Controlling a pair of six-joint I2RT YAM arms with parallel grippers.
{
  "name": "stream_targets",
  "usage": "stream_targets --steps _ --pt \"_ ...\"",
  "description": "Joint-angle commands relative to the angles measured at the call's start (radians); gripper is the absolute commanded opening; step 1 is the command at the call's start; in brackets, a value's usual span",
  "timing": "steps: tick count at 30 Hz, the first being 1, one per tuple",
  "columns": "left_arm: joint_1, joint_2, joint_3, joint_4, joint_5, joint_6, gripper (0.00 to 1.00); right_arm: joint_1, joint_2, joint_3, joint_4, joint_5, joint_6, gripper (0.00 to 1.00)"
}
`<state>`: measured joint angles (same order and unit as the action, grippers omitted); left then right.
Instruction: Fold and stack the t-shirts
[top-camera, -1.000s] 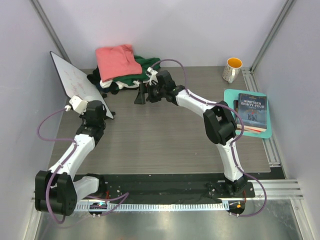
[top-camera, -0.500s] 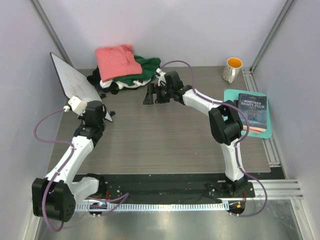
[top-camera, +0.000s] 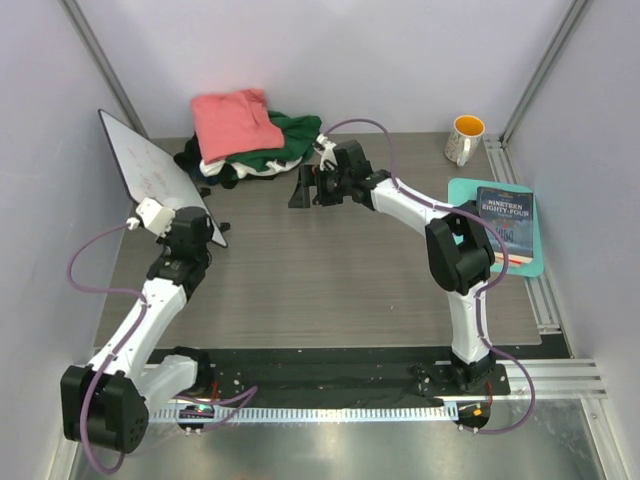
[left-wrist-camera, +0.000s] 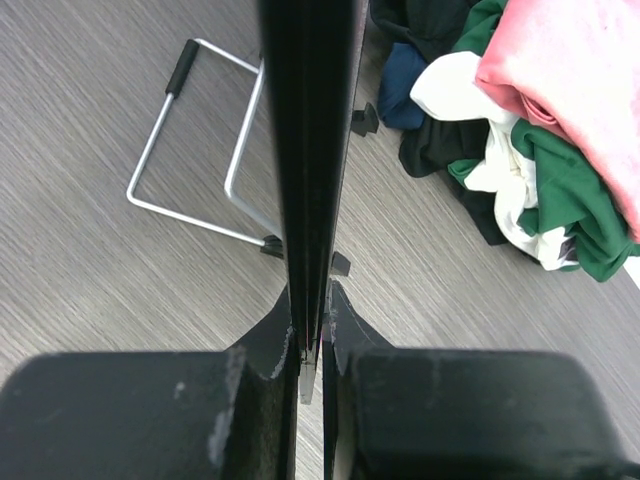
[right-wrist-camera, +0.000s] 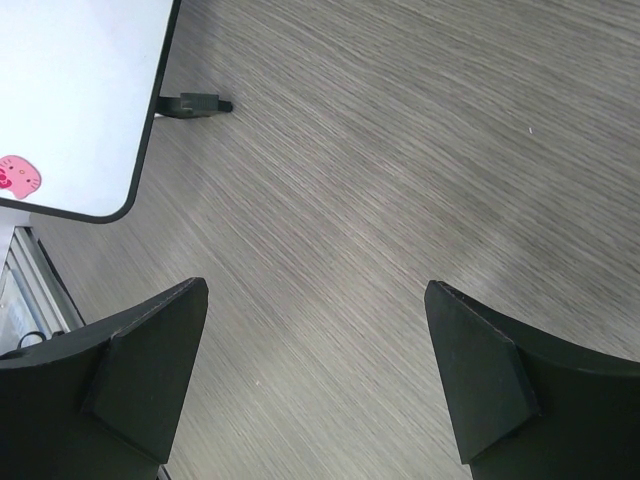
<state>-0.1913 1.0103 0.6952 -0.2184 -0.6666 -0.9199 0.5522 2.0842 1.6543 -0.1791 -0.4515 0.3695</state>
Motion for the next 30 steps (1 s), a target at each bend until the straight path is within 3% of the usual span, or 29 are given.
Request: stream_targets --steps 1,5,7,8,11,24,30 --pt "-0.022 0.074 -0.033 -0.265 0.034 0.027 0.00 0.002 -0.059 -0.008 0.032 -0.012 0.009 0.96" --pt "-0.052 0.160 -0.004 -0.269 0.053 -0.003 0.00 -0.003 -0.064 -0.002 0.029 -0.013 0.005 0.96" --pt "-0.068 0.180 0.023 -0.288 0.050 -0.020 0.22 -0.006 -0.062 0.002 0.026 -0.012 0.002 0.96" --pt "-0.088 0.183 0.032 -0.298 0.033 -0.037 0.51 -0.006 -0.061 0.004 0.024 -0.013 0.002 0.96" --pt "-0.120 0.185 0.056 -0.326 0.007 -0.046 0.65 -0.012 -0.059 0.007 0.026 -0.015 0.003 0.96" --pt "-0.125 0.139 0.052 -0.337 -0.015 -0.042 0.62 -0.012 -0.038 -0.002 0.052 -0.022 0.017 0.96" --pt "-0.132 0.085 0.078 -0.338 -0.005 -0.022 0.63 0.023 0.071 0.122 -0.024 -0.068 0.008 0.96"
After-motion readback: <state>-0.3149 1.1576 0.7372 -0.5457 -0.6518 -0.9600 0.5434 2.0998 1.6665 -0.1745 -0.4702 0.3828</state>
